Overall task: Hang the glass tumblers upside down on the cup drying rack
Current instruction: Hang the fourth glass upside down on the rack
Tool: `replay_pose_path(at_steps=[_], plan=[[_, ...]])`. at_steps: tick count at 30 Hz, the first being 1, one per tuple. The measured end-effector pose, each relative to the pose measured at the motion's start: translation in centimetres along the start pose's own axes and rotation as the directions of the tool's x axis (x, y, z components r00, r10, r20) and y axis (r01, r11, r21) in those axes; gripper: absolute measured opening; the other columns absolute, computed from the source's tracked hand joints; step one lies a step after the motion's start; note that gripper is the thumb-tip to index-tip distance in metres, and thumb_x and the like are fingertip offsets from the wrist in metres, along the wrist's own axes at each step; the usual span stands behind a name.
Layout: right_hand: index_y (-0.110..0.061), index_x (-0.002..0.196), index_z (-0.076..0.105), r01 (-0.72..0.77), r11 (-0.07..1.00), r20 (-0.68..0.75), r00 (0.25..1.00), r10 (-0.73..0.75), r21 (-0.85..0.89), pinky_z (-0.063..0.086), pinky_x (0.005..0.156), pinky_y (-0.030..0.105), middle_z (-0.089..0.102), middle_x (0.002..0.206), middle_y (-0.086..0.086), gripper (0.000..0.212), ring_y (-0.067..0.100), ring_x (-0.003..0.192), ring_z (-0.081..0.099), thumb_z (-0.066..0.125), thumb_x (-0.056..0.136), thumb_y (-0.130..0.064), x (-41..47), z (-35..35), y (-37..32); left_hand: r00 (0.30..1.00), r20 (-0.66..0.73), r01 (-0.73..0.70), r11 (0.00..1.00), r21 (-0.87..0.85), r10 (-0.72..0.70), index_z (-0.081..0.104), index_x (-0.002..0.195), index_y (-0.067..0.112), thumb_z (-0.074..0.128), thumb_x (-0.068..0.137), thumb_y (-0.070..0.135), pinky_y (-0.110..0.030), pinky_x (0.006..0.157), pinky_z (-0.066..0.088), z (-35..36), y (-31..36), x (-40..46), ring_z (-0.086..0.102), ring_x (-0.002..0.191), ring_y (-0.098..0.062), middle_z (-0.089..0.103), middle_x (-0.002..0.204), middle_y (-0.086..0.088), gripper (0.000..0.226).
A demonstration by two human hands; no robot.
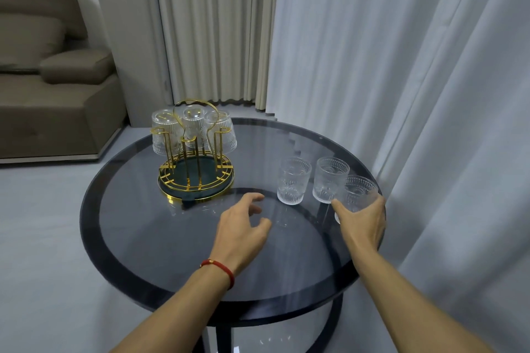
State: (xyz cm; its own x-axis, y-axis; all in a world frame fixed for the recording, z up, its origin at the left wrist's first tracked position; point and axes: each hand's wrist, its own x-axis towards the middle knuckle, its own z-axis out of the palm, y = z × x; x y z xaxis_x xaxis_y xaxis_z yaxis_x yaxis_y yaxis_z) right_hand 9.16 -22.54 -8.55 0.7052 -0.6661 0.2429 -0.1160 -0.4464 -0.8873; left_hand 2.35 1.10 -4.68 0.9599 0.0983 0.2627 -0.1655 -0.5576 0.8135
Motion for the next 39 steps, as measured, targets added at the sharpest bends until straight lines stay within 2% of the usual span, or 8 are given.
replay_pose_path(at_steps=[6,10,15,20,24,28,31,39], plan=[[-0.032,0.144,0.045,0.52,0.849,0.071,0.847,-0.527,0.096,0.033,0.091,-0.002,0.044,0.13,0.001,0.087,0.001,0.107,0.042,0.09,0.069,-0.035,-2.3,-0.5,-2.4,0.998,0.059,0.022,0.979,-0.2,-0.011,0.059,0.127,0.03,0.072,0.088,0.03,-0.028,0.085,0.056,-0.8,0.3,0.5,0.064,0.102,-0.007,0.068,0.11,0.005,0.041],[-0.031,0.148,0.045,0.751,0.645,0.34,0.576,-0.744,0.14,0.061,0.079,0.03,0.041,0.128,0.003,0.098,0.018,0.103,0.056,0.095,0.064,-0.031,-5.9,0.8,-4.4,0.965,0.263,0.152,0.852,-0.501,-0.017,0.038,0.146,0.038,0.079,0.078,0.052,-0.041,0.082,0.062,-1.1,0.9,0.5,0.063,0.112,-0.014,0.051,0.13,0.005,0.08],[-0.034,0.158,0.034,0.773,0.575,0.494,0.401,-0.771,0.269,0.057,0.099,0.037,0.038,0.142,0.004,0.106,0.017,0.123,0.051,0.093,0.07,-0.038,-8.4,1.9,-6.9,0.998,0.023,0.058,0.887,-0.458,-0.053,0.052,0.127,0.041,0.079,0.073,0.054,-0.036,0.063,0.063,-2.7,0.0,0.8,0.06,0.107,-0.015,0.055,0.118,0.006,0.062],[-0.051,0.157,0.024,0.13,0.912,0.79,0.463,-0.402,0.389,0.043,0.116,0.043,0.034,0.165,-0.007,0.08,0.009,0.145,0.044,0.063,0.088,-0.063,-9.1,1.8,-7.4,0.983,0.057,0.168,0.733,-0.66,-0.174,0.06,0.122,0.033,0.082,0.071,0.043,-0.052,0.078,0.062,-4.3,-1.9,1.8,0.066,0.109,-0.031,0.066,0.12,-0.012,0.057],[-0.032,0.144,0.052,-0.221,0.869,0.814,0.505,-0.286,0.442,0.061,0.093,0.048,0.065,0.139,0.005,0.055,0.024,0.119,0.07,0.063,0.093,-0.05,-9.9,2.8,-8.1,0.976,0.131,0.215,0.678,-0.703,-0.174,0.058,0.13,0.029,0.08,0.073,0.042,-0.052,0.083,0.061,-4.8,-3.2,2.2,0.071,0.103,-0.029,0.069,0.118,-0.014,0.062],[-0.043,0.13,0.061,-0.134,0.881,0.716,0.643,-0.272,0.455,0.061,0.093,0.048,0.073,0.124,0.006,0.053,0.02,0.109,0.074,0.074,0.081,-0.059,-9.8,3.4,-9.0,0.97,-0.049,0.175,0.828,-0.532,-0.237,0.075,0.108,0.029,0.049,0.091,0.062,-0.042,0.079,0.059,-5.9,-5.2,3.0,0.068,0.09,-0.015,0.073,0.102,0.0,0.045],[-0.047,0.127,0.061,-0.077,0.896,0.616,0.751,-0.235,0.437,0.061,0.092,0.049,0.069,0.125,0.004,0.06,0.021,0.108,0.073,0.077,0.072,-0.066,-9.4,3.4,-10.1,0.951,-0.272,0.172,0.983,0.063,-0.148,0.07,0.118,0.025,0.043,0.098,0.051,-0.045,0.094,0.051,-6.6,-9.1,3.4,0.057,0.112,-0.017,0.065,0.124,-0.004,0.042],[-0.035,0.136,0.062,0.233,0.855,0.461,0.76,-0.457,0.463,0.057,0.1,0.043,0.067,0.13,-0.007,0.07,0.012,0.119,0.064,0.084,0.074,-0.057,-10.0,5.9,-21.8,0.996,-0.043,0.088,0.808,0.583,-0.077,0.013,0.157,0.041,0.02,0.097,0.063,-0.055,0.121,0.012,-4.3,-13.0,4.1,0.008,0.153,-0.025,0.025,0.164,-0.007,0.065]])
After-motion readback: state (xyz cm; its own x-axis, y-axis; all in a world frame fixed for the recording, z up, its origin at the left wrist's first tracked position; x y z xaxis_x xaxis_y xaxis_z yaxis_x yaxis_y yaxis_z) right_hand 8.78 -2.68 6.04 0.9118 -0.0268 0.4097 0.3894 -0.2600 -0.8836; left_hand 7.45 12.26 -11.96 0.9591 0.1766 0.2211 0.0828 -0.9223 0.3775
